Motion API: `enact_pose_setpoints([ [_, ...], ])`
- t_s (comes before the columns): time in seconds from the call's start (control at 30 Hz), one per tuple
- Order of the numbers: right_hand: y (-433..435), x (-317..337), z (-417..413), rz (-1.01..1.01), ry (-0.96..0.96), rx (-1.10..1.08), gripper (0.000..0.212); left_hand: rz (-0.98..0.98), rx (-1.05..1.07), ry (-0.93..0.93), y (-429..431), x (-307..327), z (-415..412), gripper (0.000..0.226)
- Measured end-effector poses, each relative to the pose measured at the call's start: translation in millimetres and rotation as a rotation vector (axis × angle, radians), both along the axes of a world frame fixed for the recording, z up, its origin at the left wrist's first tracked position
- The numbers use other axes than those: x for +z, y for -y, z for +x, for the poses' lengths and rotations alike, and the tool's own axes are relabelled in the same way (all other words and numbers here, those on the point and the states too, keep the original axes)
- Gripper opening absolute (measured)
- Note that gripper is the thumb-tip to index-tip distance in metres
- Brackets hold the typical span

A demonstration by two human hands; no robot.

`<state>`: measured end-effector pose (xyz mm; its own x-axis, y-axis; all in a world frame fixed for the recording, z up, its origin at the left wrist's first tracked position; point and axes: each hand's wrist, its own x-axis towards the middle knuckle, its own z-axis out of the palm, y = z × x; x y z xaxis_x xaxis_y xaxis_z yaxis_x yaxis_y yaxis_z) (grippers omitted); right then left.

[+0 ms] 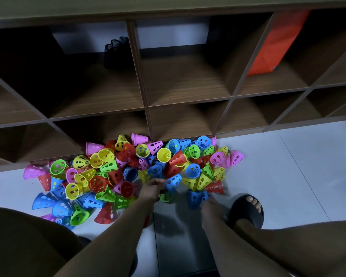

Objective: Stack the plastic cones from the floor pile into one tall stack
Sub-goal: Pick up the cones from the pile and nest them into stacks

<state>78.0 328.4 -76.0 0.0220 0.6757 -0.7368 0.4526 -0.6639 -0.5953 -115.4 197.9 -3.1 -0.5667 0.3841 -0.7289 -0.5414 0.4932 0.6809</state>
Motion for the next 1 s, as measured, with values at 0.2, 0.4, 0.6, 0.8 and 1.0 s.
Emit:
enact_pose_setpoints([
  [0.2,-2,32,-15,0.293,0.274,0.037,0.014,-0.195,-0.178,-0.143,6,-21,-2,0.021],
  [0.4,-10,33,-48,0.009,-0.115,-0.154,0.01,-0.3,-0.249,-0.185,6,-35,-11,0.018],
  [0.6,10,38,-64,-0.317,-0.383,-0.033,0.015,-0.312,-0.283,-0.222,6,-52,-24,0.014],
  [0.8,25,14,-68,-0.328,-0.277,0.154,0.021,-0.304,-0.385,-0.452,7,-27,-29,0.03],
  [1.0,27,-3,-59,-0.256,-0.069,0.429,0.024,-0.336,-0.654,-0.613,-2,-22,-41,0.041],
])
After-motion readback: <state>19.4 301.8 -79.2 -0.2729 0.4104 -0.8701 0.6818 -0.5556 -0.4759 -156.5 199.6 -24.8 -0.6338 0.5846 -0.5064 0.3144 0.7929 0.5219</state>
